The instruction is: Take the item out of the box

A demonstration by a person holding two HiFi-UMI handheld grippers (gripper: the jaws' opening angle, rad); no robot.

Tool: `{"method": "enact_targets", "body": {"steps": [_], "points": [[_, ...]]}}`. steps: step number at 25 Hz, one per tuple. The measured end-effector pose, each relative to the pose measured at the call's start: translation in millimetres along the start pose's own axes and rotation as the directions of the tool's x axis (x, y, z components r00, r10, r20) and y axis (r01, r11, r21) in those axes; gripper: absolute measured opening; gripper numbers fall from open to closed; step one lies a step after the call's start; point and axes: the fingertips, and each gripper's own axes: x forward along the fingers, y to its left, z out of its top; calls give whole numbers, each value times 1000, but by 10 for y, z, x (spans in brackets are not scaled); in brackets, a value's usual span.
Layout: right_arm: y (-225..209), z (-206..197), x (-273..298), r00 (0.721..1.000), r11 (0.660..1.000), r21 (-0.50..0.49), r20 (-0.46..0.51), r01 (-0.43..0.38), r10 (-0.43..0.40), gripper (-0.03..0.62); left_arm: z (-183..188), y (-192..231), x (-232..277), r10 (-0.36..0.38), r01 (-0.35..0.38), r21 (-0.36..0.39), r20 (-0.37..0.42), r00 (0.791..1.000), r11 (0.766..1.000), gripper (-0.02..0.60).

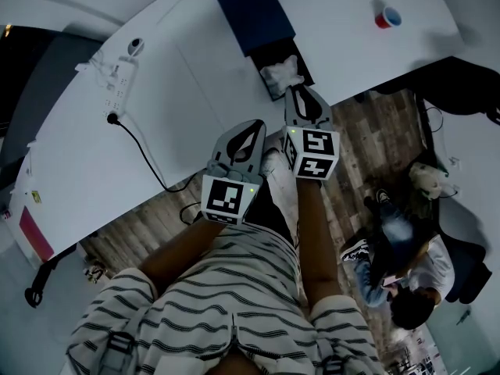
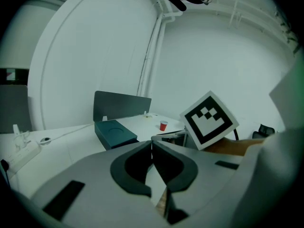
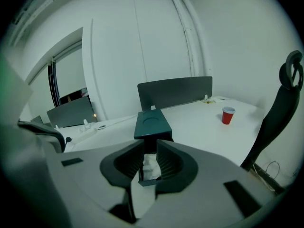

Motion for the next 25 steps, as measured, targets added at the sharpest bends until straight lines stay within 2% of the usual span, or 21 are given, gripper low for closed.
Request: {"method": "enact_targets", "body": {"steps": [9,20,25], "points": [[-44,-210,251,995,1000,-25,-98,-6,3,106,-83,61,31,16,-16,-13,-20,1000,1000,26],[-83,-436,607,978,994,-113,-204,11,-33,106,-213,102,62,19,-20,-28,-47,999,999,26],[-118,-546,709,971,994,-105,-237,20,-44,106,-258,101,91,16,-18,-42,-52,999,999,26]]}}
